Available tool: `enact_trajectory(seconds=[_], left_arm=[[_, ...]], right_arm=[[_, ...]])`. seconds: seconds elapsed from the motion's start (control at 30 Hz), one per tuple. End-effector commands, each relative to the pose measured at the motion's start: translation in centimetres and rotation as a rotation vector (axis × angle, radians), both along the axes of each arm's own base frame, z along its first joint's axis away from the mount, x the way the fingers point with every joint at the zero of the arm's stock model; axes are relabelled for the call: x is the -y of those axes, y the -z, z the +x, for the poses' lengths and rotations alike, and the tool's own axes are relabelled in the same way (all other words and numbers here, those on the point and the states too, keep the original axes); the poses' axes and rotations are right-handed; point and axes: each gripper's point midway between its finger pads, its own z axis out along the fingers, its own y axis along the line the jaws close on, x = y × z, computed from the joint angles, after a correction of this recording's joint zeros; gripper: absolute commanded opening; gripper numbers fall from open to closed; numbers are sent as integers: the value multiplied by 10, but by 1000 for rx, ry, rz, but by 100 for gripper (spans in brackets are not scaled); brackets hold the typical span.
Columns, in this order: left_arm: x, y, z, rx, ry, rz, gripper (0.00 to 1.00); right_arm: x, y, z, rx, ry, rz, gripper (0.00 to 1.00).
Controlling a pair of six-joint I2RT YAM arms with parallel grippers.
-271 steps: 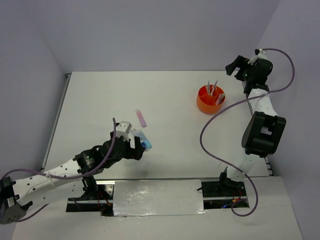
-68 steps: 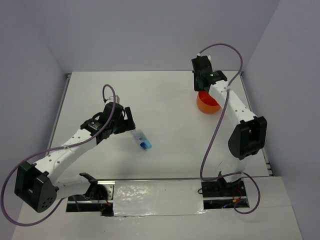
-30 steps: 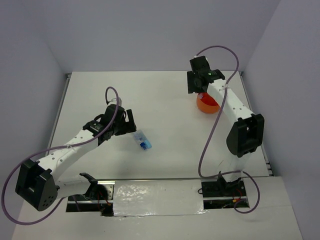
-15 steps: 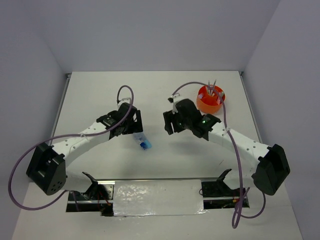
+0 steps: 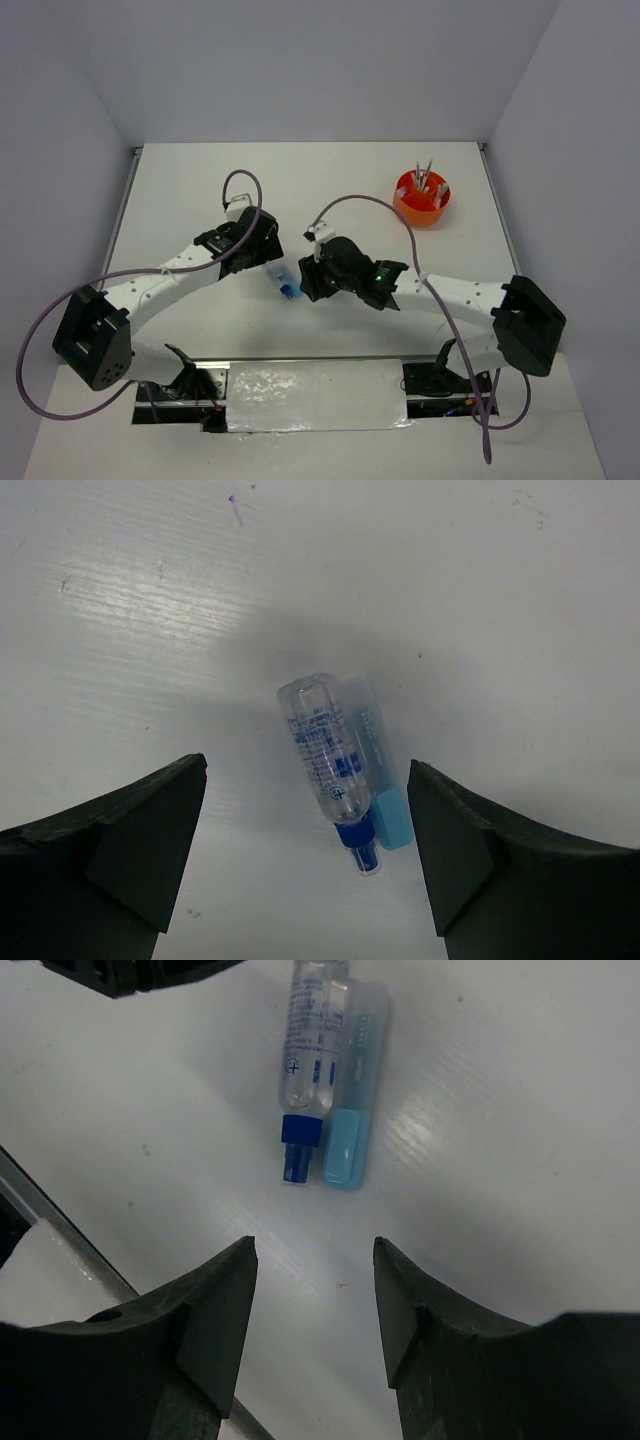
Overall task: Sort the stationery into containers
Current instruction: Pick up the stationery from the center of the board.
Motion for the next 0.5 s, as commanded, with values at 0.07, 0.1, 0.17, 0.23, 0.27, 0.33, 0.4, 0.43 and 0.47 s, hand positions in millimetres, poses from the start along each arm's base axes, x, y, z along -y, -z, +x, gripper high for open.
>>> enact_trajectory(seconds=[0.07,0.1,0.17,0.23,0.27,0.33,0.4,0.43,0.47], left_arm=[[-2,-9,-4,32,-9,-24,94],[-3,-9,-5,36,-10,-31,94],[-7,-13,-8,50,-17,-37,94],[-11,-20,-12,69,-24,-44,94],[-13,-21,-14,71,-25,-41,94],[-18,-27,-18,86,-25,-38,94],[-23,-28,-21,88,-30,-28,96],[-28,-30,-24,92,-42,-24,99],[-32,-29,-27,92,-53,-18,99]], right_arm=[[-39,-1,9,52,-36,16,56],[-46,-5,12,74,-36,29,55],[-57,0,15,75,-54,19,55],[-69,-3,17,82,-77,25,54],[-72,8,19,75,-74,-8,54],[-78,9,25,84,-63,-16,53],[-83,20,28,76,-65,-33,53],[-89,17,30,84,-67,-28,53],[-91,27,32,76,-64,-50,53]])
